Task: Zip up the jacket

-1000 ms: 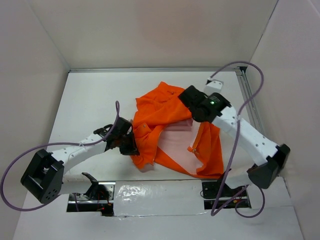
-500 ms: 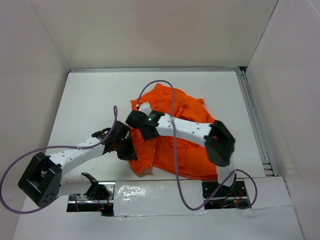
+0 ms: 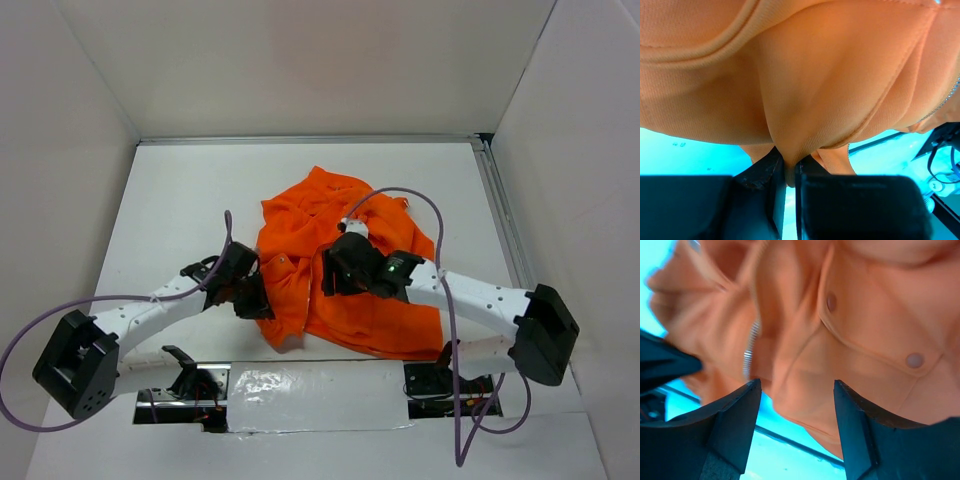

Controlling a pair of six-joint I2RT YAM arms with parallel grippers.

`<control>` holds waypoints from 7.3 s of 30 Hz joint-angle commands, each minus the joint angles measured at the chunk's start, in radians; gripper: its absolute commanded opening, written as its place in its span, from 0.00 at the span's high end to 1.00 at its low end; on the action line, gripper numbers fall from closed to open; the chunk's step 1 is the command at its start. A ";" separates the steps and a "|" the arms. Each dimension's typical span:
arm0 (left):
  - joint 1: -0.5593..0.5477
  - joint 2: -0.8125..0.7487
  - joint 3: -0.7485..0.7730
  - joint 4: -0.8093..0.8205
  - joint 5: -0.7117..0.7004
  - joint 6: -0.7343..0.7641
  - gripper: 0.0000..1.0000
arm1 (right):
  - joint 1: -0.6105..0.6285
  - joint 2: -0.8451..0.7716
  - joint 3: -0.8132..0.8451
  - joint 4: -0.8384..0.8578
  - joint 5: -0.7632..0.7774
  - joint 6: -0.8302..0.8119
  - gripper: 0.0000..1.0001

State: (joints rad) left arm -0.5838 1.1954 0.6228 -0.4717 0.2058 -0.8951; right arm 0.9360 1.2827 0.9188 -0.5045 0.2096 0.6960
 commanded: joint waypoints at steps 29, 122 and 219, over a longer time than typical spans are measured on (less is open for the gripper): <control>0.102 0.257 0.178 0.189 -0.079 0.035 0.96 | -0.253 -0.063 -0.021 -0.249 -0.042 -0.070 1.00; 0.032 0.044 0.183 -0.044 0.014 0.108 0.01 | -0.603 0.181 0.295 -0.252 0.220 -0.198 0.00; -0.165 0.124 0.340 -0.051 -0.017 0.056 0.01 | -0.088 -0.146 -0.307 0.155 0.051 0.053 1.00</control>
State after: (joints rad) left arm -0.7208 1.2667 0.9028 -0.5404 0.2020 -0.8383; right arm 0.8471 1.2385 0.6327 -0.3962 0.2756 0.8101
